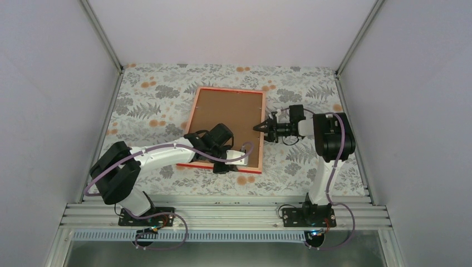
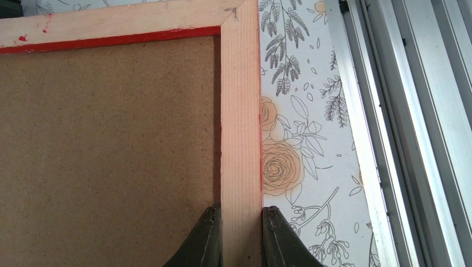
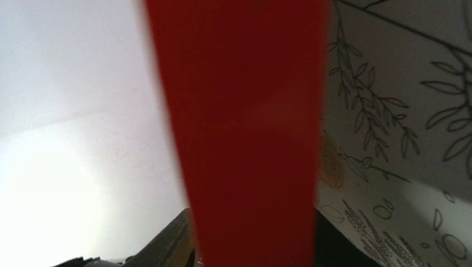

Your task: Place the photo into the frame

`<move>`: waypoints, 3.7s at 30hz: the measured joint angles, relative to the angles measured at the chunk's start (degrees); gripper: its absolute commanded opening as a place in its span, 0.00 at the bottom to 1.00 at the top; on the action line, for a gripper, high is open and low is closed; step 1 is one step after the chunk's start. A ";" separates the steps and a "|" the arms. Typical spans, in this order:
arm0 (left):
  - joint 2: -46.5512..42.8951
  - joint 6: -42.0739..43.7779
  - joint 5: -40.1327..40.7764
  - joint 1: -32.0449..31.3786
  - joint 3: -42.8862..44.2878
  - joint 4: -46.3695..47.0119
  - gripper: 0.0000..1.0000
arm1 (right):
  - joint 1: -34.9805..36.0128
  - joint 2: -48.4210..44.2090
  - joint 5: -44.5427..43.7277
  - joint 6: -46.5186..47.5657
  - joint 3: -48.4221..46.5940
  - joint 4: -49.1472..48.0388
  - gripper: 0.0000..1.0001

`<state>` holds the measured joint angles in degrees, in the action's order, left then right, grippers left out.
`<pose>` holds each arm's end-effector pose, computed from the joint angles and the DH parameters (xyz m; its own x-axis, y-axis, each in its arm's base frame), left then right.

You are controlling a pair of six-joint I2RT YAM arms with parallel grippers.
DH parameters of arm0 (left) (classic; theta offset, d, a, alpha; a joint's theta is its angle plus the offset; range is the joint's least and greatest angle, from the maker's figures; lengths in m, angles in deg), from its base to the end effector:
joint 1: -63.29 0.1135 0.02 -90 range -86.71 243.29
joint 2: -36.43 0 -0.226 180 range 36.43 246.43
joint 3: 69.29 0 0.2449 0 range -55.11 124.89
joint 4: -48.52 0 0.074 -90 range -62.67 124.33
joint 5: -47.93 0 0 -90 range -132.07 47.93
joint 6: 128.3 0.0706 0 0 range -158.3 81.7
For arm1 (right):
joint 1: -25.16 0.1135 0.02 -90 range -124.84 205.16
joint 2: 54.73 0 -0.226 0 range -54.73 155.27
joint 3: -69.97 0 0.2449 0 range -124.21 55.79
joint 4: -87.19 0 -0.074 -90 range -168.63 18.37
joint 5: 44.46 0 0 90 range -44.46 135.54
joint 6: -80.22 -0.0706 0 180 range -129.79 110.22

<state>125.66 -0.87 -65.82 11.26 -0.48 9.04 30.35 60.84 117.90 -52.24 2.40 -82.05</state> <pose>0.1720 -0.2666 0.1341 0.0914 0.7871 -0.6100 0.9952 -0.0938 0.0281 0.3234 0.0969 0.0538 -0.9790 0.1165 0.1674 0.1915 0.2419 0.9512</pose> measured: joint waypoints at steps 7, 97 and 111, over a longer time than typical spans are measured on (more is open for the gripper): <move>-0.09 -1.03 1.66 -0.07 0.02 1.90 0.10 | -0.37 -0.13 -1.33 1.16 -2.62 2.67 0.20; -6.16 -24.87 12.63 48.68 23.96 1.27 1.00 | 45.79 -36.46 -66.93 97.57 20.06 -7.85 0.97; -6.16 -24.48 12.59 48.68 23.89 0.46 1.00 | 39.47 -35.26 -55.82 85.94 -2.14 11.87 1.00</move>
<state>119.50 -25.35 -53.23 59.93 23.41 9.49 69.82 25.59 62.08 33.70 0.26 -70.18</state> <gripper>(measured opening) 0.998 0.997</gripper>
